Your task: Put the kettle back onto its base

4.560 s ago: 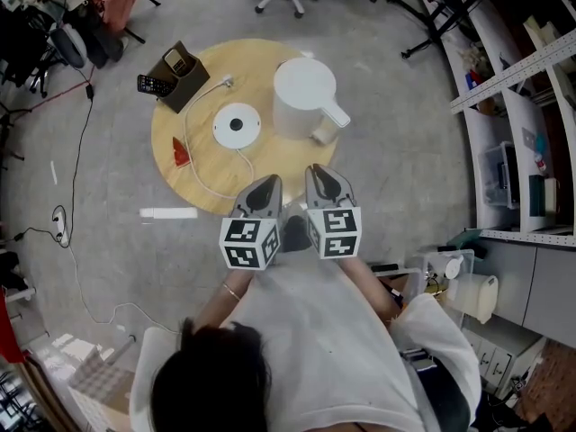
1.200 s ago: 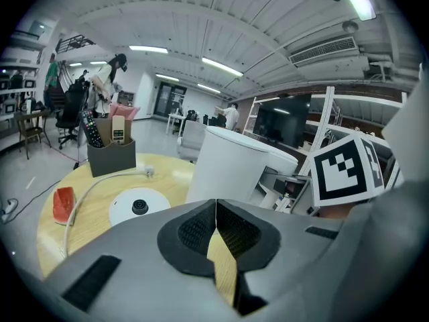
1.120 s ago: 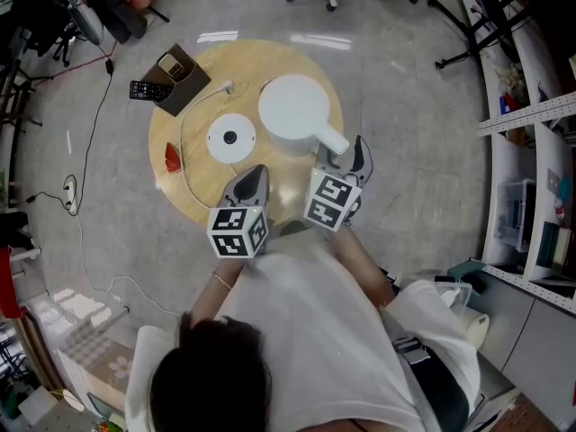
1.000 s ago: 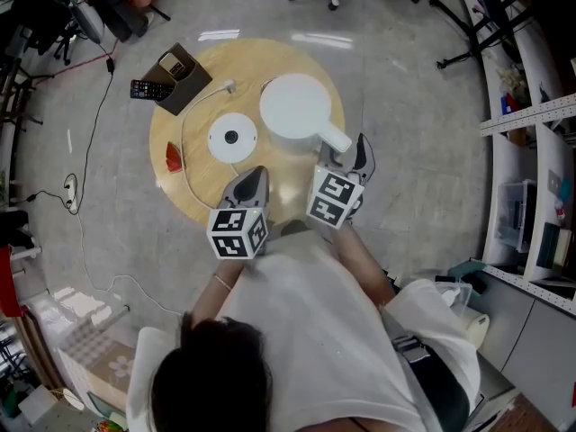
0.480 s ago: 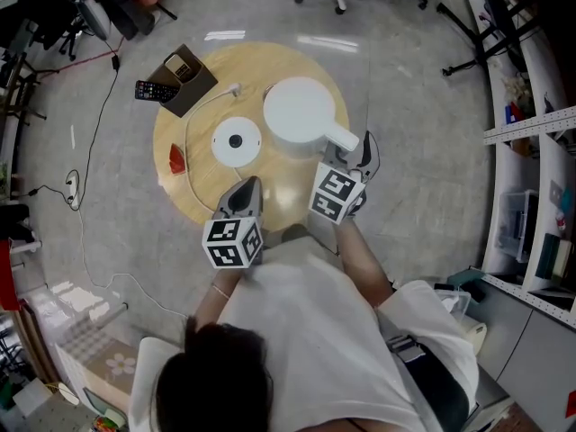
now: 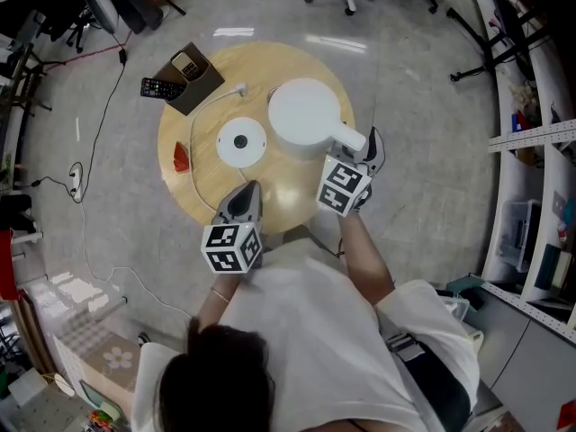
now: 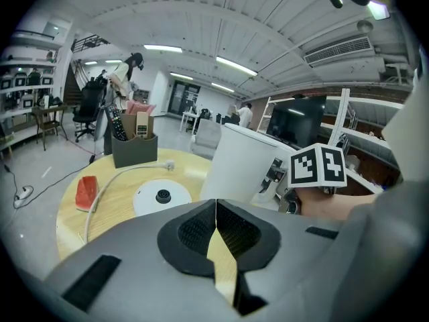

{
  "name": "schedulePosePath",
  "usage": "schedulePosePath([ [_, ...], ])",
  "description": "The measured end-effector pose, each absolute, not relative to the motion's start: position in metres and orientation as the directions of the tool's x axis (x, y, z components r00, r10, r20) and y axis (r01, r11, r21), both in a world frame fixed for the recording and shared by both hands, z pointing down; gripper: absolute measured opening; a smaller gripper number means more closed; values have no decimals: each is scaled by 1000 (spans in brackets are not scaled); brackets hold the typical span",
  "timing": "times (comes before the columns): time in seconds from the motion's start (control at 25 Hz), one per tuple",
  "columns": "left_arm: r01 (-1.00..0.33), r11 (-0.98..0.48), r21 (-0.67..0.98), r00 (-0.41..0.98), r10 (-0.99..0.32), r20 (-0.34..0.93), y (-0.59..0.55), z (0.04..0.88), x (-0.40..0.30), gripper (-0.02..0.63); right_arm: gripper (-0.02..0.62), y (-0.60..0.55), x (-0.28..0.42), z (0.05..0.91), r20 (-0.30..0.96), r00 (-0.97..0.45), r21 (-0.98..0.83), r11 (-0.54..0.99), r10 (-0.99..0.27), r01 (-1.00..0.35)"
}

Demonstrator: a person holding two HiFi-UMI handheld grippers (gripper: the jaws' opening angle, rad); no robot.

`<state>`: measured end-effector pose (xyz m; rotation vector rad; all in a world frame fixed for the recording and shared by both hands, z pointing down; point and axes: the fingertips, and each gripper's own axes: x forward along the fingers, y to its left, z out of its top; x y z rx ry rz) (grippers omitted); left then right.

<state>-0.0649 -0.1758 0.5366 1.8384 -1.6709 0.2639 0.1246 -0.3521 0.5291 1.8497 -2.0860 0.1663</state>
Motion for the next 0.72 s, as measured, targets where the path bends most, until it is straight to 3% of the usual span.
schedulePosePath([
  [0.2,-954,23,300,150,-827,542,-176,534,-70,26,254,-362,121,529,323,-115,166,176,-939,-970],
  [0.36,-956,45,290,121,-840,529,-174,530,-78,26,82,-363,108,528,305,-149,199,215,-941,-956],
  [0.4,-957,50,287,114,-842,527,-175,529,-80,26,64,-364,106,528,299,-149,199,214,-942,-956],
  [0.72,-956,66,287,100,-845,526,-178,529,-95,26,51,-371,100,525,264,-171,197,227,-949,-954],
])
